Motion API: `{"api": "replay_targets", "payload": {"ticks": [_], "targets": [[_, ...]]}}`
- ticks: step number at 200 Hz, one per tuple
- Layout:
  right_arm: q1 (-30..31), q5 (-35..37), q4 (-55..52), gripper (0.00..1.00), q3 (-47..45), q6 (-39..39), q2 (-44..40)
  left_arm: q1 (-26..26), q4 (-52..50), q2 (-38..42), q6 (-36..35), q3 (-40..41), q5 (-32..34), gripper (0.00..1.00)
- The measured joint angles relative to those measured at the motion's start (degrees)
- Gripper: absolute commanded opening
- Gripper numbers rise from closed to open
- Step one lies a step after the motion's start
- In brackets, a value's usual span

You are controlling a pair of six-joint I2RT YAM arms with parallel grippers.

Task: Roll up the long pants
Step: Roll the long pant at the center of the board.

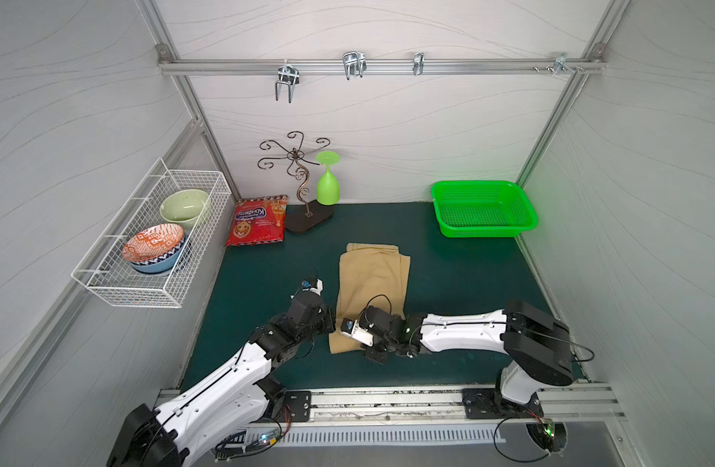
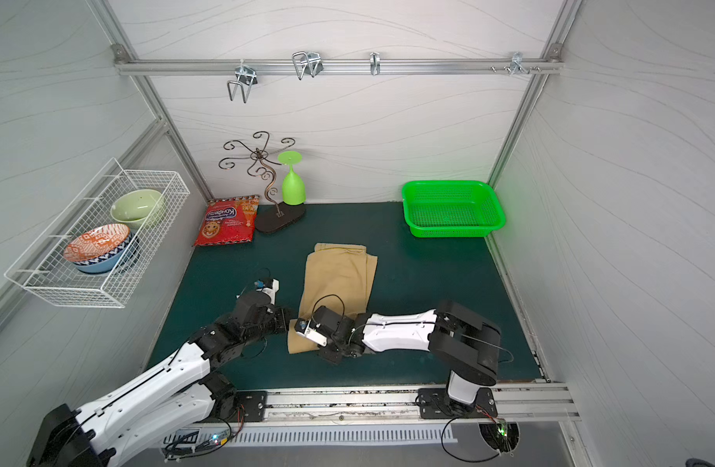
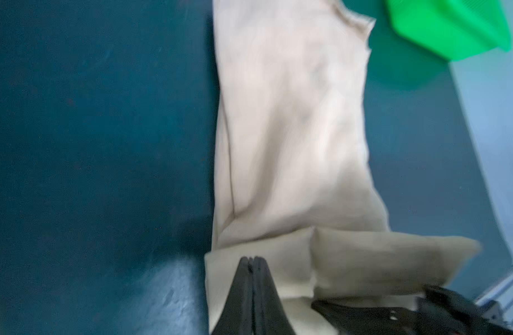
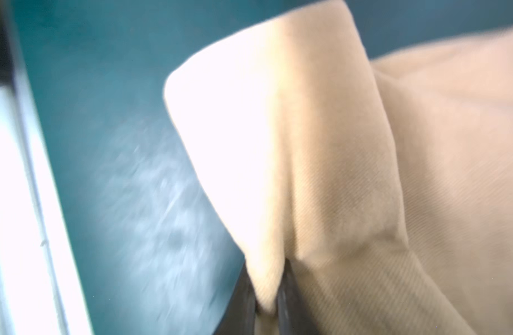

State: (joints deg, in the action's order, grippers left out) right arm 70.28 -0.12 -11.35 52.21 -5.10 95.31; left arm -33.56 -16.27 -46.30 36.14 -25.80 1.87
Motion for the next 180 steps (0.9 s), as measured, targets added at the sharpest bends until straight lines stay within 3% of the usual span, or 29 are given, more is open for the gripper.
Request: {"api": "replay_targets", "payload": {"ticks": [45, 80, 120, 180], "targets": [[-9.6, -19.9, -10.1, 0.0, 0.0, 6.4, -5.9, 2.4, -0.6, -1.4, -0.7, -1.0, -1.7, 0.08], [-19.5, -35.0, -15.4, 0.0, 4.2, 11.4, -5.2, 2.4, -0.7, -2.6, -1.4, -1.0, -2.8, 0.07], [-27.5, -46.9, -21.0, 0.0, 15.2, 12.8, 5.9, 2.4, -0.8, -3.6, -2.6, -1.6, -4.3, 0.06], [-33.9, -54.1, -28.6, 0.0, 25.3, 11.9, 21.2, 2.4, 5.5, -3.9, -3.6, -2.6, -11.8, 0.1]]}}
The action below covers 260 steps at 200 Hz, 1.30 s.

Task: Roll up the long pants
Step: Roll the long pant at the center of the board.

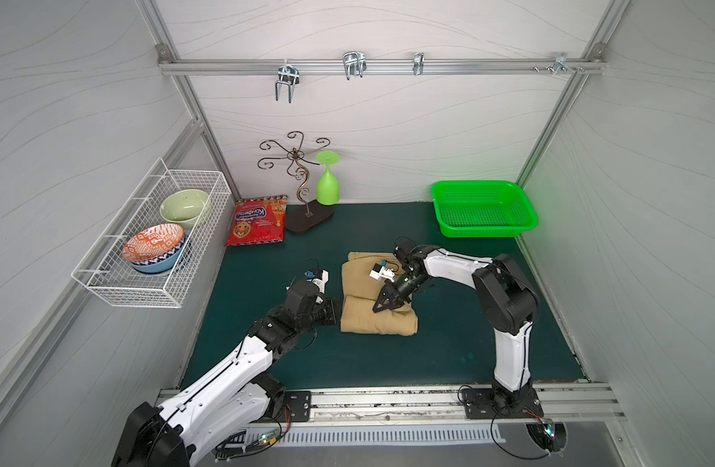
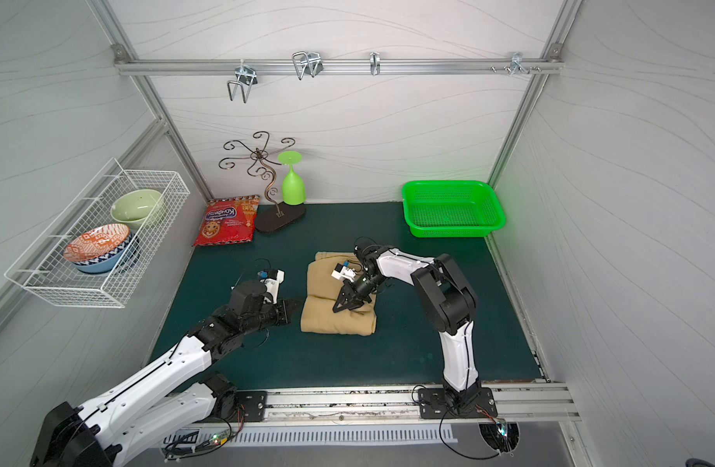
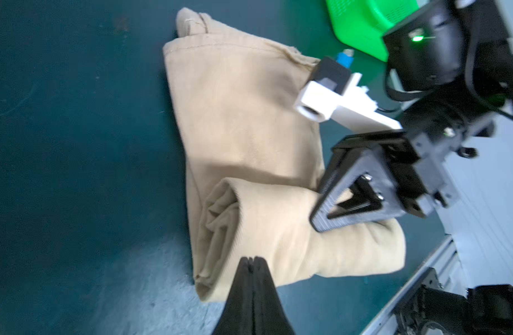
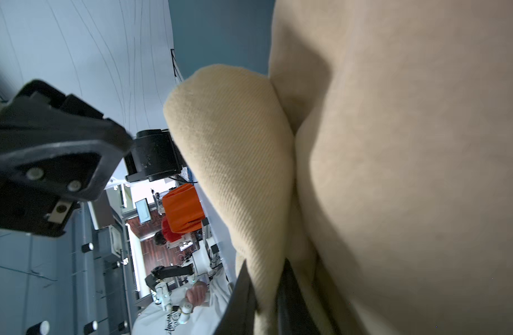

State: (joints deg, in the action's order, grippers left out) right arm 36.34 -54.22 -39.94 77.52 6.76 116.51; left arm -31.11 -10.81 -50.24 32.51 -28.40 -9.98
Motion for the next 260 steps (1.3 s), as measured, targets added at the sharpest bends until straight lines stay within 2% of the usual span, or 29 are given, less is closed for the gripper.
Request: {"api": "replay_targets", "payload": {"ticks": [21, 39, 46, 61, 82, 92, 98, 111, 143, 159, 177, 191, 210, 234, 260], "targets": [[-0.8, -0.2, -1.3, 0.0, 2.9, -0.7, 3.4, -0.5, 5.9, -2.9, 0.0, 0.0, -2.7, 0.09], [-0.8, 0.0, -1.6, 0.0, 3.7, -0.7, 4.7, -2.3, 12.1, -9.2, 0.0, 0.0, -3.1, 0.07], [-0.8, 0.2, -1.6, 0.04, 3.8, -0.8, 4.8, -3.1, 14.4, -12.4, 0.0, 0.0, -3.1, 0.06], [-0.6, 1.1, -1.6, 0.18, 3.8, -1.1, 4.8, -4.4, 19.5, -20.1, 0.2, 0.0, -2.8, 0.03], [-0.2, 3.8, -1.2, 0.3, 3.6, -1.8, 4.5, -5.4, 23.8, -30.8, 1.2, -0.1, -0.9, 0.01], [0.1, 6.3, 0.2, 0.45, 2.6, -2.0, 3.4, -5.4, 25.8, -34.1, 1.9, -0.5, -0.2, 0.01], [0.4, 8.2, 1.2, 0.63, 1.5, -1.6, 2.2, -5.4, 26.4, -34.9, 2.2, -1.0, 0.3, 0.01], [1.2, 13.2, 4.0, 0.69, -2.1, -1.9, -2.8, -5.6, 27.0, -35.6, 2.7, -1.7, 1.5, 0.01], [7.3, 27.7, 7.9, 0.69, -11.7, -1.0, -23.1, -5.8, 27.3, -36.0, 3.3, -1.9, 4.0, 0.0], [11.8, 34.2, 11.1, 0.57, -15.1, 0.0, -31.6, -5.8, 27.3, -36.1, 3.6, -1.9, 4.4, 0.0], [14.9, 34.6, 15.9, 0.41, -19.9, 1.7, -37.3, -5.8, 27.5, -36.4, 3.7, -1.9, 4.8, 0.0], [14.9, 33.7, 18.4, 0.35, -22.6, 3.5, -37.0, -5.8, 27.8, -36.8, 3.7, -2.0, 5.0, 0.0], [14.4, 33.9, 20.5, 0.35, -24.3, 5.4, -31.6, -5.8, 27.5, -37.0, 3.7, -2.3, 5.1, 0.0], [13.1, 33.5, 23.1, 0.28, -27.0, 7.3, -27.6, -5.8, 27.2, -36.9, 3.7, -2.4, 5.3, 0.0], [8.2, 31.7, 28.1, 0.28, -29.0, 10.0, -25.0, -5.8, 26.6, -36.2, 3.7, -2.4, 6.4, 0.0]]}}
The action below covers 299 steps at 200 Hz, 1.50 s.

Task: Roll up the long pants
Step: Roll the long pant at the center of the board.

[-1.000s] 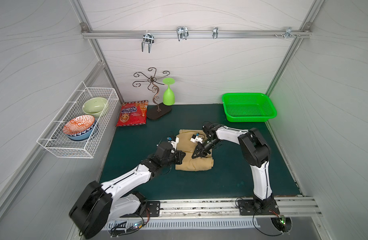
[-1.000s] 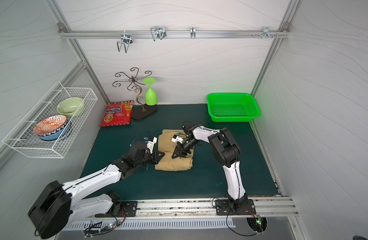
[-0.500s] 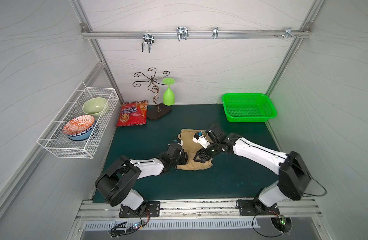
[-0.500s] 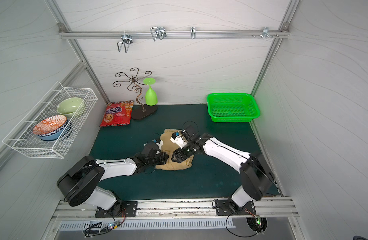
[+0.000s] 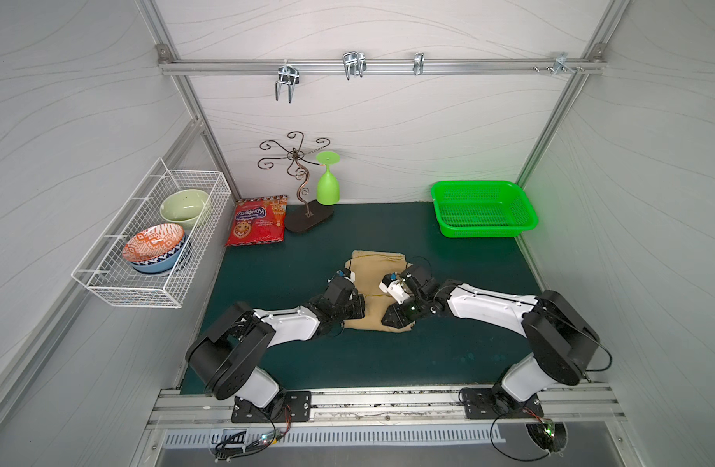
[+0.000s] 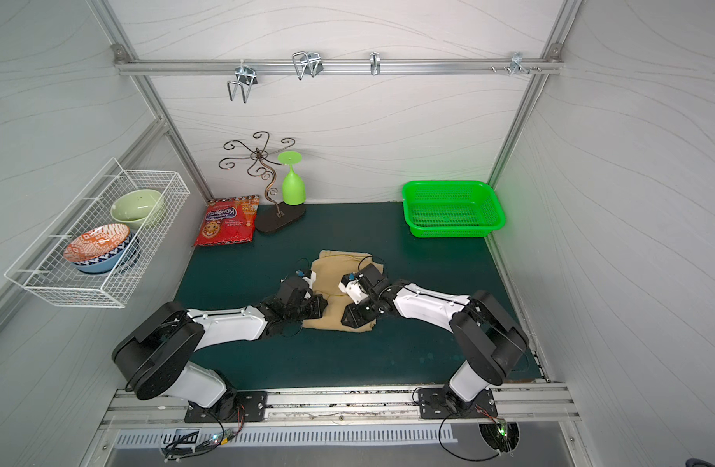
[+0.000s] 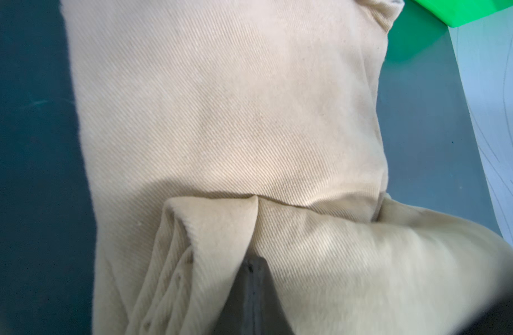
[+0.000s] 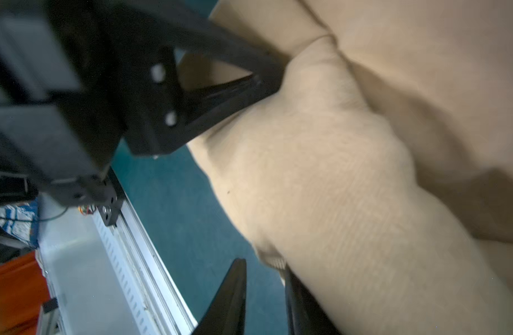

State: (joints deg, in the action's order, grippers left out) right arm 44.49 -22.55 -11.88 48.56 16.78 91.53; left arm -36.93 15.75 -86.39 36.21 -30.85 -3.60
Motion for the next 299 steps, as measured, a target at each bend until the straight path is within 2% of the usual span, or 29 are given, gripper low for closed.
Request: {"api": "replay_targets", "payload": {"ticks": [18, 37, 43, 52, 68, 81, 93, 106, 148, 184, 194, 233, 254, 280, 290, 296, 299], "targets": [[-2.6, -1.4, 3.8, 0.28, -1.7, 0.7, 1.0, 0.0, -0.6, 0.8, -0.1, 0.0, 1.1, 0.0], [-2.5, -1.0, 5.3, 0.31, -2.4, 0.6, 0.8, 0.0, -1.0, 1.0, -0.2, 0.0, 1.6, 0.0], [-1.9, -0.2, 5.5, 0.35, -2.6, 0.2, 0.3, 0.1, -1.0, 1.0, -0.2, 0.0, 1.7, 0.0], [-0.2, 1.9, 5.8, 0.46, -3.1, -0.4, -0.7, 0.1, -1.1, 1.0, -0.2, 0.0, 1.7, 0.0], [5.7, 9.8, 5.9, 0.62, -4.7, -3.3, -4.7, 0.2, -1.4, 1.0, -0.3, 0.0, 1.7, 0.0], [12.9, 19.4, 6.0, 0.75, -6.6, -6.7, -8.7, 0.3, -1.6, 1.0, -0.5, 0.0, 1.8, 0.0], [19.2, 27.1, 6.2, 0.8, -8.0, -10.2, -11.1, 0.6, -1.9, 1.0, -0.7, 0.0, 2.0, 0.0], [23.4, 34.4, 6.9, 0.81, -8.4, -13.7, -10.9, 0.8, -2.0, 1.0, -0.9, 0.0, 2.0, 0.0], [26.0, 53.7, 11.5, 0.88, -6.3, -29.7, -0.4, 1.4, -2.0, 1.0, -1.8, 0.0, 1.9, 0.0], [26.8, 60.5, 19.3, 0.94, -6.3, -43.7, 3.3, 2.6, -2.2, 1.0, -2.2, 0.0, 1.6, 0.0], [26.8, 61.3, 21.5, 0.98, -6.2, -47.0, 4.2, 2.8, -2.2, 1.0, -2.2, 0.0, 1.3, 0.0], [28.3, 63.5, 32.9, 0.98, -7.1, -58.6, 7.8, 3.7, -2.1, 0.9, -2.2, 0.0, -0.4, 0.0], [28.8, 63.7, 38.1, 0.99, -8.7, -61.5, 8.7, 4.1, -1.8, 0.7, -2.3, 0.0, -1.4, 0.0], [28.5, 64.3, 44.0, 0.94, -8.2, -63.8, 12.0, 4.3, -1.8, 0.7, -2.6, 0.0, -1.9, 0.0], [28.1, 64.0, 45.7, 0.85, -7.7, -64.4, 13.2, 4.3, -1.8, 0.7, -2.8, 0.0, -1.8, 0.0], [27.8, 63.7, 46.2, 0.73, -7.5, -64.3, 13.7, 4.3, -1.8, 0.7, -3.0, 0.0, -1.8, 0.0], [27.5, 63.0, 46.0, 0.64, -7.3, -64.2, 13.9, 4.4, -1.8, 0.7, -3.0, 0.0, -1.8, 0.0]]}}
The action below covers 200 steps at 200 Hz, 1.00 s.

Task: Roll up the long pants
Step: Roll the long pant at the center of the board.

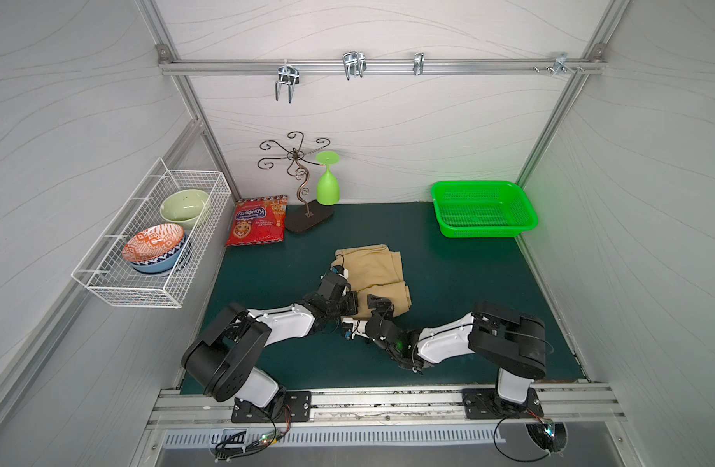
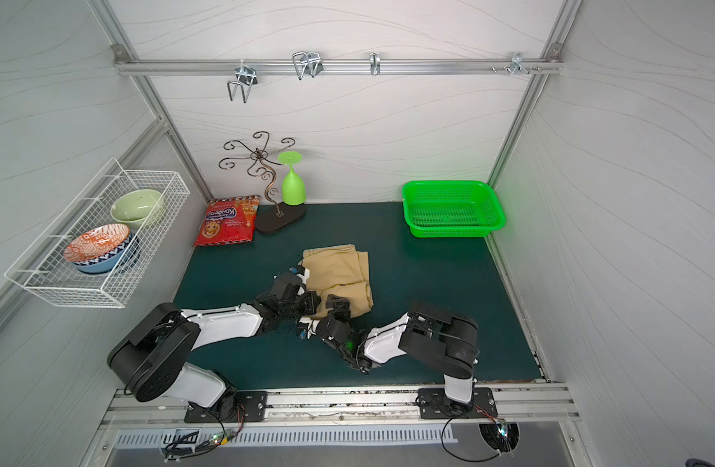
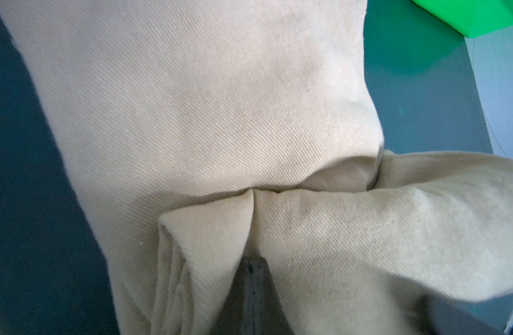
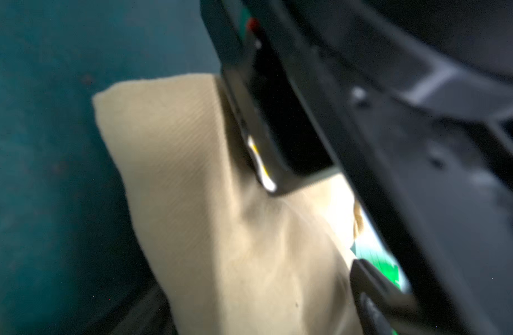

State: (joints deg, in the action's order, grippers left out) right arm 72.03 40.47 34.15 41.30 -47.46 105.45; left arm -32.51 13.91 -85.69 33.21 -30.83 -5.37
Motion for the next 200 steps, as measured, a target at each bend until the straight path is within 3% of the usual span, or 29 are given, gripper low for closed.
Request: {"api": "replay_targets", "payload": {"ticks": [7, 20, 43, 55, 66, 83, 87, 95, 115, 150, 200], "targets": [[-0.5, -0.9, -0.3, 0.48, 0.5, 0.1, 0.6, 0.2, 0.0, 0.0, 0.0, 0.0, 0.0, 0.0], [-1.2, -2.5, -1.2, 0.3, 1.3, 0.7, 2.0, 0.3, -0.3, 0.2, -0.1, 0.0, 0.0, 0.0], [-1.3, -3.5, -4.7, 0.07, 2.9, 3.1, 1.7, 1.1, -2.5, 2.2, -0.1, 0.1, 0.2, 0.0], [-1.6, -4.9, -9.0, 0.0, 3.9, 5.5, 0.5, 1.6, -4.2, 4.3, 0.0, 0.3, 0.3, 0.0], [-1.9, -6.8, -13.1, 0.0, 4.9, 8.5, -0.9, 2.5, -6.0, 6.9, 0.3, 0.6, 0.3, 0.06], [-2.4, -11.2, -20.8, 0.0, 5.7, 13.8, -4.6, 4.5, -9.6, 12.1, 1.8, 1.1, 0.3, 0.3], [-2.5, -12.2, -22.7, 0.0, 5.7, 15.1, -5.5, 5.1, -10.4, 13.7, 2.1, 1.2, 0.4, 0.38], [-2.7, -14.1, -26.2, 0.0, 5.7, 17.5, -7.5, 6.3, -11.8, 17.0, 3.0, 1.7, 0.7, 0.65], [-3.5, -20.5, -34.9, 0.0, 5.9, 24.2, -12.3, 9.2, -15.3, 27.3, 5.2, 3.1, 2.1, 0.92], [-7.6, -36.8, -51.8, 0.0, 12.8, 34.1, -15.5, 13.0, -19.9, 38.7, 7.5, 5.7, 3.9, 0.92], [-19.8, -66.3, -72.3, 0.0, 31.5, 40.3, -6.2, 13.7, -21.5, 36.1, 5.8, 7.6, -0.5, 0.84]]}}
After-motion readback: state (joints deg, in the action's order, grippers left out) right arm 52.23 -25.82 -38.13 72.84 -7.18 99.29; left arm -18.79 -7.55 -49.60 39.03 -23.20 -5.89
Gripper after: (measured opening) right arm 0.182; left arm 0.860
